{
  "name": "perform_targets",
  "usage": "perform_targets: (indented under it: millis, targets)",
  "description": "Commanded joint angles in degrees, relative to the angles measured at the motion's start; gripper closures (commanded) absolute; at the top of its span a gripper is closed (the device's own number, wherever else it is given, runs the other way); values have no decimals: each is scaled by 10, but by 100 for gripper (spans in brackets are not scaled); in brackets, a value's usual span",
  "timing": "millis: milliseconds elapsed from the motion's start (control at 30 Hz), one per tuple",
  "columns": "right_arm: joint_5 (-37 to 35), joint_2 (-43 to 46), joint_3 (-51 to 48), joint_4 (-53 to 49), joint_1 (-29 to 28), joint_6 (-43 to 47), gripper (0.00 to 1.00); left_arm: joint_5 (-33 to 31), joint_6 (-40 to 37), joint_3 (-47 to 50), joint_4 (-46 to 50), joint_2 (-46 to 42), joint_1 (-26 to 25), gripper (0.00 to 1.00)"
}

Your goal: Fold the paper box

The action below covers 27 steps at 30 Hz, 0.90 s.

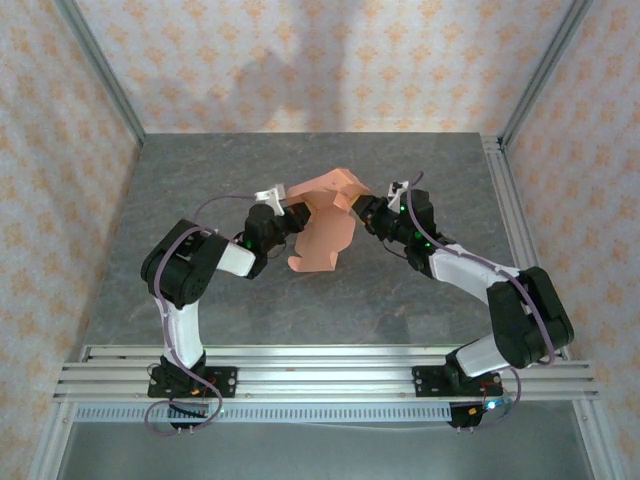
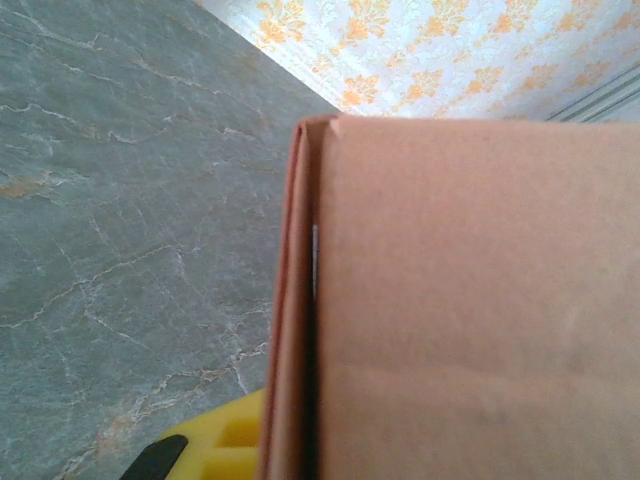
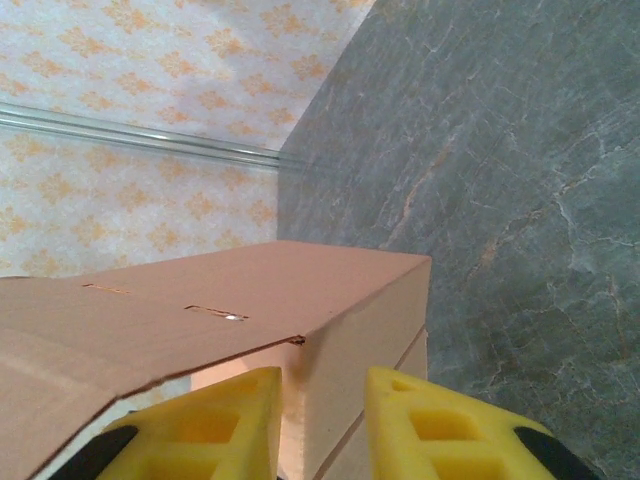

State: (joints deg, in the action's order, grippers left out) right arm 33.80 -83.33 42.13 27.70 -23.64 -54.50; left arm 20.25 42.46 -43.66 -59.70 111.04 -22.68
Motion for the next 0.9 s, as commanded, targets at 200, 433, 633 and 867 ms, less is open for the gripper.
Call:
perform_targets:
  millis: [200, 433, 633, 867]
  targets:
    - [-11, -26, 36, -31, -15, 3, 86, -21, -24, 2, 0, -13, -7, 100]
    - [-19, -8, 48, -83, -15, 34, 98, -39, -47, 7, 26, -38, -6, 100]
    - [-4, -15, 53, -86, -16, 42, 87, -38, -48, 7, 26, -38, -6, 100]
    - [-37, 12, 55, -132, -16, 69, 72, -53, -49, 11, 34, -45, -6, 100]
